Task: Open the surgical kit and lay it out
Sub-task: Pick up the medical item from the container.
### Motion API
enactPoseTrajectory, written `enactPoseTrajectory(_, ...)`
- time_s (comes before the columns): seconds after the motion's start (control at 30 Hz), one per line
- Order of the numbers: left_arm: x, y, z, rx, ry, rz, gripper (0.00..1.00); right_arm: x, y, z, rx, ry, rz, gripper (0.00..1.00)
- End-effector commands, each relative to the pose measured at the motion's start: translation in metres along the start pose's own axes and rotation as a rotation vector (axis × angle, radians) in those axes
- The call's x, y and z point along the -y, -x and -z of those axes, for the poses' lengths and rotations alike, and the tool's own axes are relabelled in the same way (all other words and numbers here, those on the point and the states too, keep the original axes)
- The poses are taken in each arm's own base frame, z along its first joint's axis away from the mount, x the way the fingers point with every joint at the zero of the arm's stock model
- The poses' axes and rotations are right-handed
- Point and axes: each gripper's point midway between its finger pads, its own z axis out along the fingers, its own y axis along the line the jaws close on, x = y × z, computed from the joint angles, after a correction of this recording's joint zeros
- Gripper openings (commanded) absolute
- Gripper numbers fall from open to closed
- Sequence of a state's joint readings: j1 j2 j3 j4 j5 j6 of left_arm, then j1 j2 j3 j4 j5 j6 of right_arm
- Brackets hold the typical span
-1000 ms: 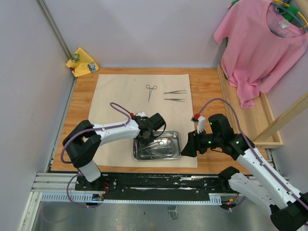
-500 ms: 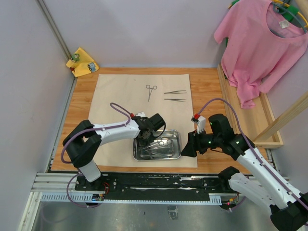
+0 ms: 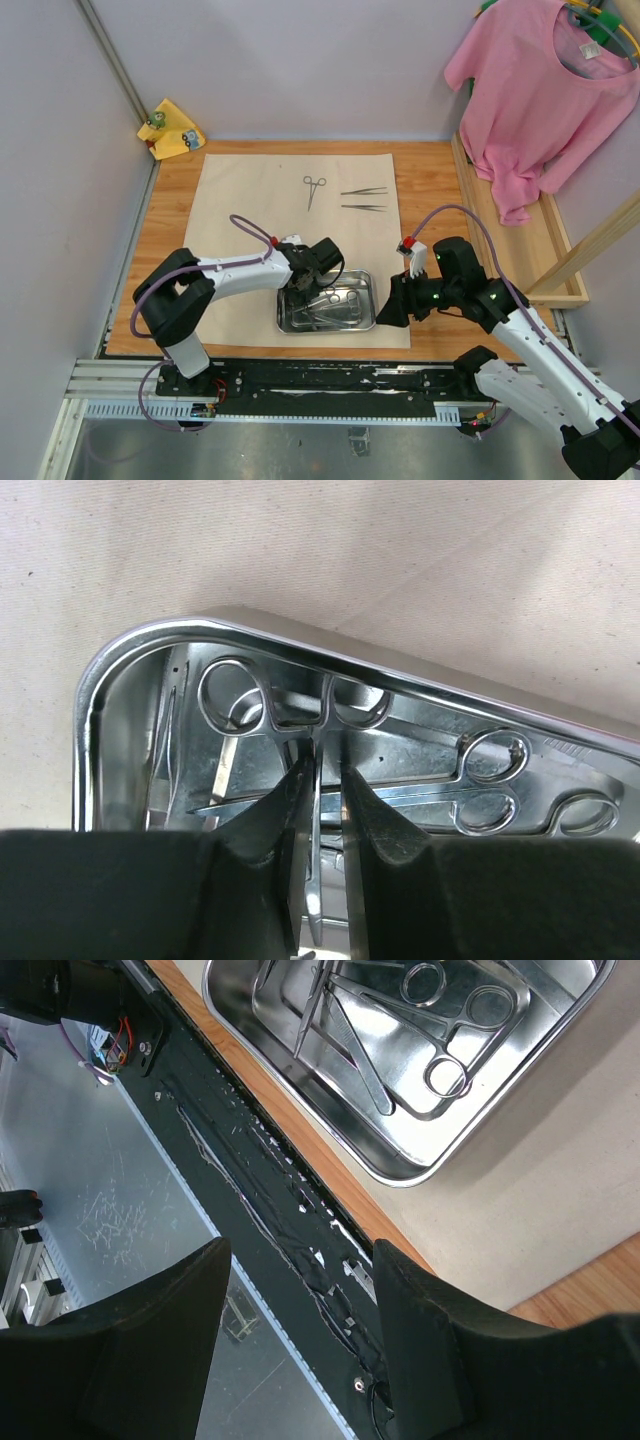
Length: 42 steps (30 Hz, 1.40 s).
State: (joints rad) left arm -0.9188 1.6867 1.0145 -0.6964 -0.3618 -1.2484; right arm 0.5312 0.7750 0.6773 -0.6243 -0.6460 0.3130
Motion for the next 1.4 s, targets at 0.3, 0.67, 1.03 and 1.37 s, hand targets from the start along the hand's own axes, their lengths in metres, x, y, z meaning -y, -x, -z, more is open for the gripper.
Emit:
enactPoseTrajectory(0.3, -0.011, -0.017, -0.020, -0.029, 0.025, -0.054, 0.00, -0.003, 0.000, -0.001, 0.011, 0.019, 0.025, 0.60)
enactPoseTrajectory(0.67, 0.016, 0.021, 0.038, 0.098, -0.140, -0.094, 0.00, -0.003, 0.003, 0.001, 0.019, 0.013, 0.025, 0.60)
enactPoseTrajectory(1.03, 0.042, 0.054, 0.086, 0.183, -0.245, -0.152, 0.01, -0.011, 0.016, 0.010, 0.047, 0.002, 0.035, 0.60)
enactPoseTrajectory(1.37, 0.047, 0.165, 0.085, 0.278, -0.161, -0.298, 0.00, -0.014, 0.032, 0.021, 0.080, -0.034, 0.062, 0.60)
